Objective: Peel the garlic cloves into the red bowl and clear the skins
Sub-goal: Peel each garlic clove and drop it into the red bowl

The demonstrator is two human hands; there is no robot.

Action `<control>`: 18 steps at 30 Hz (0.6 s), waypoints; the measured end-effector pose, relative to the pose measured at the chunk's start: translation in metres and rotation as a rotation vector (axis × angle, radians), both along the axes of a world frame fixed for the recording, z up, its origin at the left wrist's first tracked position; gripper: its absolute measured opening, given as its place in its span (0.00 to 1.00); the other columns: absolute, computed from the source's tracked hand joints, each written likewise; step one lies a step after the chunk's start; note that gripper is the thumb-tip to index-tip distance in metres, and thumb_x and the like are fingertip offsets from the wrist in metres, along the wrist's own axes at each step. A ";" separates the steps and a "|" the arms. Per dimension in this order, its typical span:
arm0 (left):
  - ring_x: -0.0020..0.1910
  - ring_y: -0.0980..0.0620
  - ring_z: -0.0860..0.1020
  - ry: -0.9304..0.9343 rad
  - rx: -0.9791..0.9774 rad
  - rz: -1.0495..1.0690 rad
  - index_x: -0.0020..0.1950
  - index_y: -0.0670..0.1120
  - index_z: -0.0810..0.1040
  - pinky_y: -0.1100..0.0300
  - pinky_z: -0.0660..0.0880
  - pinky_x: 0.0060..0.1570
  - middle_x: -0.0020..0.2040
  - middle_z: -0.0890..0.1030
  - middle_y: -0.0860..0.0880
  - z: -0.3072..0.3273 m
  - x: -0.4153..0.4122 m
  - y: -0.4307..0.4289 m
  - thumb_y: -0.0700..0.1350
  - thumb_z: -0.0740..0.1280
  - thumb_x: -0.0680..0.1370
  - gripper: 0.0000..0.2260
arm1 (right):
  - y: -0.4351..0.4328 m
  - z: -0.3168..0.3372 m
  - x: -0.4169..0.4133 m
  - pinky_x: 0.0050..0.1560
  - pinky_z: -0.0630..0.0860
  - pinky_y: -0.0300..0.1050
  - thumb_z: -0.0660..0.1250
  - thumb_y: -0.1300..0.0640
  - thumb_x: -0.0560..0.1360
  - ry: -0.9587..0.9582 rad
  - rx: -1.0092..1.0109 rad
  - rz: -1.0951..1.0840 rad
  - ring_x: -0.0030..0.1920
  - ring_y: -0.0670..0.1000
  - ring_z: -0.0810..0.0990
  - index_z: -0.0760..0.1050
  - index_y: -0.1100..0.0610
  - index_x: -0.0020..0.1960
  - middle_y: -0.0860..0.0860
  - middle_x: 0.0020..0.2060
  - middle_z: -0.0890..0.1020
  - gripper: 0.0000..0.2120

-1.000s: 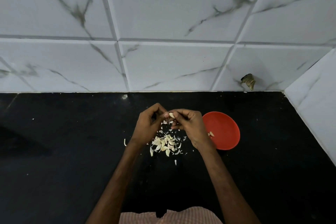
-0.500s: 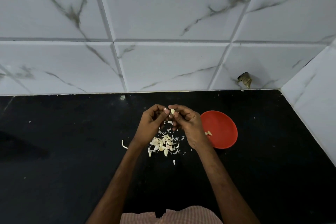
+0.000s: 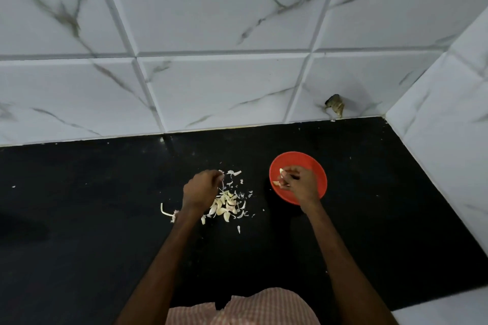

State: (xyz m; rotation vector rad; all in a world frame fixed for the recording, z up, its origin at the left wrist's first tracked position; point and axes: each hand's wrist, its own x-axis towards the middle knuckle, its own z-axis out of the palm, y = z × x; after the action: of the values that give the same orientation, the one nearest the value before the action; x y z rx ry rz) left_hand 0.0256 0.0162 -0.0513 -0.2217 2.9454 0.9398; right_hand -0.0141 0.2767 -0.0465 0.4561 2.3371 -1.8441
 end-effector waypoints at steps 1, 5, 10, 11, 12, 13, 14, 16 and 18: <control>0.54 0.48 0.81 -0.002 -0.019 0.006 0.61 0.53 0.82 0.56 0.71 0.45 0.56 0.83 0.51 -0.003 0.000 0.002 0.51 0.64 0.83 0.10 | 0.010 -0.008 -0.001 0.45 0.84 0.50 0.69 0.66 0.79 -0.029 0.059 -0.018 0.41 0.53 0.84 0.79 0.67 0.58 0.60 0.47 0.84 0.09; 0.56 0.43 0.81 -0.054 -0.121 0.028 0.67 0.54 0.76 0.51 0.75 0.51 0.58 0.83 0.47 -0.012 0.000 0.008 0.49 0.64 0.83 0.13 | 0.023 -0.022 0.000 0.52 0.83 0.58 0.66 0.68 0.80 -0.048 0.177 0.000 0.44 0.58 0.84 0.79 0.69 0.58 0.65 0.49 0.84 0.09; 0.54 0.40 0.82 -0.093 -0.272 -0.004 0.67 0.49 0.74 0.51 0.72 0.46 0.55 0.83 0.44 -0.013 0.001 0.011 0.51 0.59 0.84 0.13 | 0.023 -0.022 0.000 0.51 0.83 0.56 0.64 0.66 0.81 -0.055 0.255 0.023 0.46 0.56 0.85 0.79 0.65 0.58 0.60 0.48 0.84 0.08; 0.53 0.40 0.82 -0.088 -0.295 -0.003 0.64 0.48 0.76 0.52 0.71 0.45 0.54 0.83 0.44 -0.012 0.001 0.011 0.51 0.58 0.85 0.13 | 0.024 -0.021 0.000 0.51 0.83 0.56 0.64 0.66 0.81 -0.049 0.255 0.014 0.46 0.56 0.85 0.78 0.64 0.57 0.59 0.48 0.84 0.07; 0.53 0.41 0.82 -0.084 -0.307 0.001 0.61 0.48 0.76 0.52 0.71 0.45 0.53 0.83 0.44 -0.011 0.002 0.010 0.51 0.57 0.85 0.12 | 0.025 -0.020 0.001 0.51 0.84 0.56 0.65 0.65 0.81 -0.043 0.243 0.000 0.46 0.55 0.85 0.77 0.63 0.57 0.59 0.47 0.84 0.06; 0.52 0.41 0.82 -0.079 -0.302 0.011 0.60 0.47 0.76 0.51 0.72 0.45 0.53 0.83 0.44 -0.009 0.002 0.010 0.51 0.58 0.85 0.12 | 0.026 -0.018 0.002 0.49 0.84 0.54 0.65 0.63 0.81 -0.036 0.213 -0.020 0.45 0.54 0.86 0.76 0.63 0.57 0.58 0.47 0.85 0.06; 0.51 0.40 0.82 -0.075 -0.281 0.025 0.60 0.47 0.75 0.50 0.73 0.46 0.52 0.83 0.44 -0.008 0.002 0.009 0.51 0.59 0.85 0.11 | 0.026 -0.015 0.003 0.48 0.85 0.52 0.65 0.62 0.81 -0.029 0.164 -0.045 0.44 0.52 0.86 0.76 0.62 0.57 0.56 0.46 0.85 0.05; 0.51 0.40 0.81 -0.082 -0.228 0.044 0.61 0.47 0.71 0.48 0.73 0.47 0.52 0.83 0.44 -0.004 0.003 0.010 0.50 0.62 0.83 0.10 | 0.021 -0.007 0.004 0.44 0.84 0.47 0.66 0.61 0.81 -0.007 0.048 -0.073 0.43 0.50 0.87 0.75 0.60 0.56 0.54 0.44 0.86 0.04; 0.54 0.42 0.81 -0.093 -0.162 0.034 0.63 0.48 0.69 0.47 0.74 0.49 0.56 0.81 0.46 -0.002 0.004 0.011 0.49 0.66 0.81 0.12 | 0.008 0.001 0.007 0.42 0.84 0.45 0.67 0.62 0.81 0.009 -0.031 -0.046 0.42 0.49 0.87 0.76 0.58 0.53 0.52 0.42 0.87 0.02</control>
State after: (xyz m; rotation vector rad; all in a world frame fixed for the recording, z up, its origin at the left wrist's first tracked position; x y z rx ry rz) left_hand 0.0295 0.0269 -0.0531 -0.3135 2.9413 0.6746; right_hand -0.0073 0.2847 -0.0454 0.5035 2.3195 -1.9030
